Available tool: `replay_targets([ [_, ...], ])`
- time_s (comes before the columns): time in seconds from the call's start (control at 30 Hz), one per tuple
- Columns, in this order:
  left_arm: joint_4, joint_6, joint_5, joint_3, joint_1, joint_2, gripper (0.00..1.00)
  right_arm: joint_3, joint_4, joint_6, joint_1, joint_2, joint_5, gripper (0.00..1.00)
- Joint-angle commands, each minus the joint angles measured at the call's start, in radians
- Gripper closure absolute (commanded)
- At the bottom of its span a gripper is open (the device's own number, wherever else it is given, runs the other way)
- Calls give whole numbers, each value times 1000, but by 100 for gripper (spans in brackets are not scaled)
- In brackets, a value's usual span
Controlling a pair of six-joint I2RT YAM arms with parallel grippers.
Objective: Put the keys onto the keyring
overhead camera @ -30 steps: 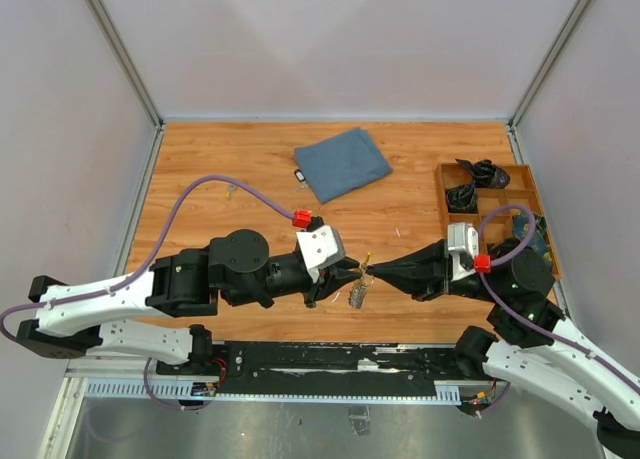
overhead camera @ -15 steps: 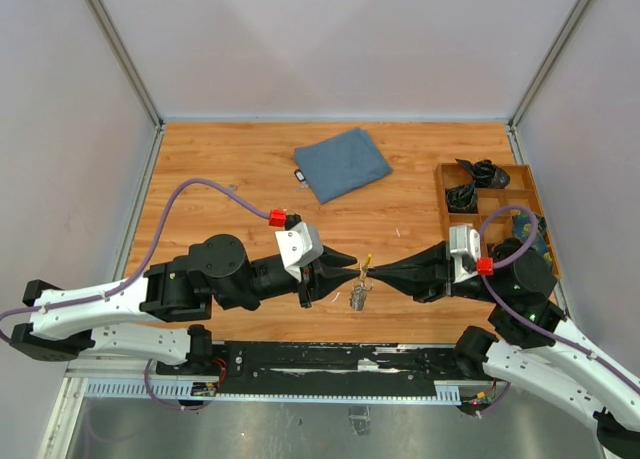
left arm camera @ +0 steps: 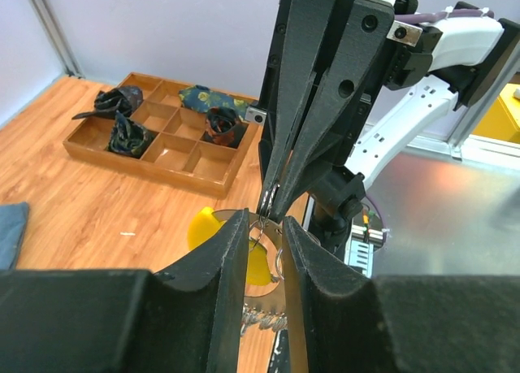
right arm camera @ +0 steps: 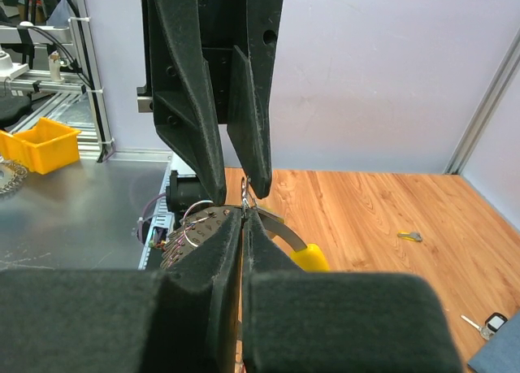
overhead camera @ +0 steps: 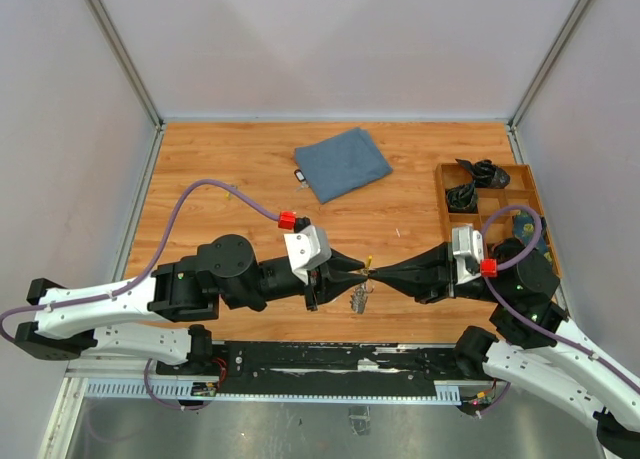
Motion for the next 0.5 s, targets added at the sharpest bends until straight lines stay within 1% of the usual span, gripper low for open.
replay_targets([
  [0.0, 38, -7, 18, 4, -9, 10, 73, 46, 47, -11, 20, -12, -14, 100],
  [0.23, 21, -7, 12, 7, -9, 23, 77, 48, 52, -8, 20, -18, -17, 100],
  [0.4, 15, -5, 4, 5, -8, 20, 85, 44, 54, -8, 20, -20, -17, 100],
  [0.47, 12, -5, -1, 6, -9, 20, 91, 43, 54, -9, 20, -21, -20, 100],
])
